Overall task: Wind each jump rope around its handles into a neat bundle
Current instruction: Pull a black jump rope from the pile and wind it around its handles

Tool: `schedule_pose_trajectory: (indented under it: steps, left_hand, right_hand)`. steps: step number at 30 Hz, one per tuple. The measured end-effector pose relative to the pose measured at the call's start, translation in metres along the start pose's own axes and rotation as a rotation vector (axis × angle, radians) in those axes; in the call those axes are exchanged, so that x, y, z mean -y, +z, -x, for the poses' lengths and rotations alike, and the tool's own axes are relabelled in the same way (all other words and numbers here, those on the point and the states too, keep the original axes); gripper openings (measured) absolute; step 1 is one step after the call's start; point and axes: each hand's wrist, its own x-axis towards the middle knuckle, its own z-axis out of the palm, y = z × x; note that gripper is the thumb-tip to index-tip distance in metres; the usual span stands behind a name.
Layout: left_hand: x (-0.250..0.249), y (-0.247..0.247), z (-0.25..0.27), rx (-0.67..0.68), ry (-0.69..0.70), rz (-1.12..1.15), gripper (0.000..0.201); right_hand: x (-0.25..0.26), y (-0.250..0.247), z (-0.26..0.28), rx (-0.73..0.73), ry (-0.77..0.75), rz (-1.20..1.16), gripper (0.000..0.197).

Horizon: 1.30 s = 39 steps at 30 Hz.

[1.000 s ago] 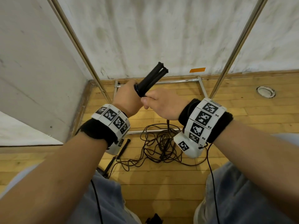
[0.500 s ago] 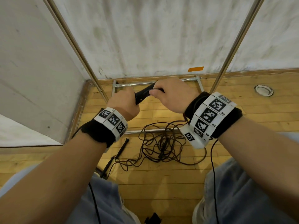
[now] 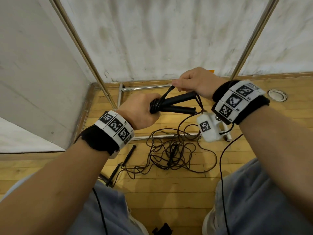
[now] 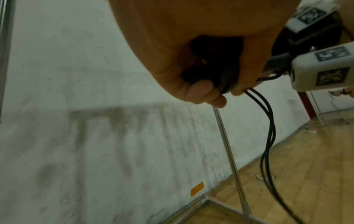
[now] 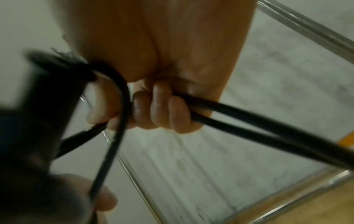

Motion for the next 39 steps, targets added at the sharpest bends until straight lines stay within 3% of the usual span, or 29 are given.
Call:
schedule_pose_trajectory:
  steps: [5, 8, 13, 20, 25, 27, 30, 35, 39]
  left_hand:
    - [-0.015, -0.013, 0.005, -0.129, 0.046, 0.136, 0.015]
    - [-0.024, -0.015, 0.003, -0.190, -0.005, 0.244, 0.023]
    - [-0.027, -0.017, -0.002, -0.293, -0.137, 0.423, 0.021]
    - [-0.031, -0.021, 0.000, -0.269, -0.204, 0.728, 0.036]
    - [-0.032, -0.023, -0.007, -0.281, -0.276, 0.892, 0.025]
    - [-0.030, -0.023, -0.008, -0.294, -0.315, 0.908, 0.022]
    - [-0.030, -0.026, -0.009, -0.319, -0.356, 0.916, 0.026]
    - [-0.029, -0.030, -0.010, -0.348, -0.357, 0.931, 0.033]
    - [-0.013, -0.036, -0.013, -0.452, -0.389, 0.892, 0.029]
  right_hand:
    - [-0.001, 0.005, 0.000, 0.074, 0.012, -0.298, 0.039]
    - [0.000, 0.014, -0.001, 0.080, 0.053, -0.595, 0.027]
    - [0.003, 0.044, -0.005, 0.054, 0.120, -0.486, 0.034]
    - [0.005, 0.061, -0.002, 0.065, 0.266, -0.494, 0.039]
    - [0.007, 0.074, 0.003, -0.206, -0.010, -0.219, 0.030]
    - [0.007, 0.078, 0.006, -0.249, -0.074, -0.117, 0.026]
    - [0.007, 0.075, 0.008, -0.252, -0.079, -0.020, 0.020]
    - [0.010, 0.073, 0.008, -0.119, -0.007, 0.021, 0.015]
    - [0.011, 0.074, 0.008, -0.184, -0.017, 0.055, 0.013]
